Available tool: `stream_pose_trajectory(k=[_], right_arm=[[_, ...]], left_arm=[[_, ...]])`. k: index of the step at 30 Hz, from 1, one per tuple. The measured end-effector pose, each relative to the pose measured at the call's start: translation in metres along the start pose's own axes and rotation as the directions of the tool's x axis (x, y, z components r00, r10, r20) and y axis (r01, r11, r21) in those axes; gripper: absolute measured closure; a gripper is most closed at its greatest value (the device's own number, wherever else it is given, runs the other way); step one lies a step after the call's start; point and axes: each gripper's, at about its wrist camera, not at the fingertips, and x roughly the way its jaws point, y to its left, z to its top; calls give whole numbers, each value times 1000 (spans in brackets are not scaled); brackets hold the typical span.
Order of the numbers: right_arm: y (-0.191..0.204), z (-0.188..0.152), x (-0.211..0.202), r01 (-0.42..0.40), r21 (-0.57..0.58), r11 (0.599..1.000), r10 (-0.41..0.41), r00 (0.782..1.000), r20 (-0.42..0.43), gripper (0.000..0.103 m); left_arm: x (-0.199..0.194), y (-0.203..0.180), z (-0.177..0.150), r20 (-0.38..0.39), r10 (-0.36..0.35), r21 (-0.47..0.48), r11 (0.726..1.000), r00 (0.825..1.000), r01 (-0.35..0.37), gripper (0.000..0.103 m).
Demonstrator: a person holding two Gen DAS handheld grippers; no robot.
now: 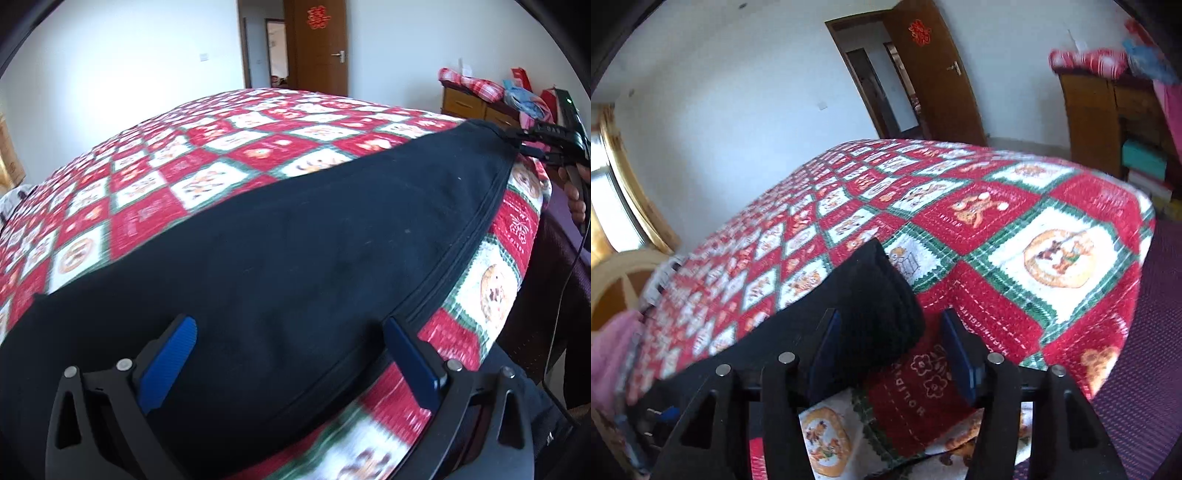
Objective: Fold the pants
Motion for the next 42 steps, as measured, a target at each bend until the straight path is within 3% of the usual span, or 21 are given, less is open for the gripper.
stream_pose_trajectory(k=[3, 7, 10, 11, 13, 14, 17, 19, 21, 22, 27, 33, 36, 38, 40, 42], right_arm=[[12, 4, -24, 69, -30, 997, -65, 991, 113, 46], [36, 4, -38, 17, -74, 997, -6, 989, 151, 46], [76, -15, -27, -77, -153, 985, 87, 994, 62, 46], [99, -26, -20, -133, -214, 968, 136, 991, 0, 46], [139, -46, -14, -203, -316, 927, 188, 979, -78, 46], [167, -63, -12, -261, -389, 883, 228, 965, -129, 46], [221, -99, -9, -363, -516, 776, 284, 931, -228, 46], [241, -116, -4, -378, -567, 732, 282, 925, -253, 46], [260, -130, 7, -376, -621, 688, 256, 926, -277, 46], [267, -137, 10, -375, -646, 664, 245, 926, -286, 46], [292, -161, 20, -454, -664, 594, 278, 890, -361, 46], [324, -199, 7, -497, -741, 452, 319, 866, -386, 46], [329, -210, 15, -465, -780, 419, 280, 883, -376, 46], [324, -211, 21, -437, -792, 425, 252, 898, -360, 46], [316, -210, 26, -434, -790, 433, 240, 900, -363, 55], [311, -212, 30, -410, -806, 426, 222, 911, -347, 71]], left_arm=[[-30, 36, -13, 42, 79, -56, 995, 996, -77, 0], [-70, 112, -39, 63, 228, -197, 957, 972, -212, 0], [-86, 179, -56, -7, 376, -305, 882, 926, -360, 0], [-93, 200, -62, -26, 409, -347, 852, 912, -392, 0], [-108, 229, -75, -23, 452, -384, 819, 892, -426, 0], [-115, 245, -85, -51, 470, -415, 792, 881, -447, 0], [-126, 278, -119, -99, 466, -509, 736, 879, -447, 0], [-128, 293, -139, -128, 448, -572, 695, 885, -435, 2], [-129, 301, -159, -112, 407, -640, 668, 907, -379, 6], [-127, 299, -163, -104, 386, -657, 665, 917, -354, 6], [-121, 286, -162, -93, 423, -617, 686, 901, -386, 7], [-125, 290, -167, -73, 424, -623, 687, 903, -373, 6], [-125, 289, -168, -65, 427, -622, 689, 902, -371, 6], [-125, 288, -169, -60, 430, -617, 693, 901, -372, 5], [-125, 288, -170, -52, 432, -615, 697, 900, -370, 4], [-123, 286, -170, -42, 435, -610, 702, 899, -368, 1]])
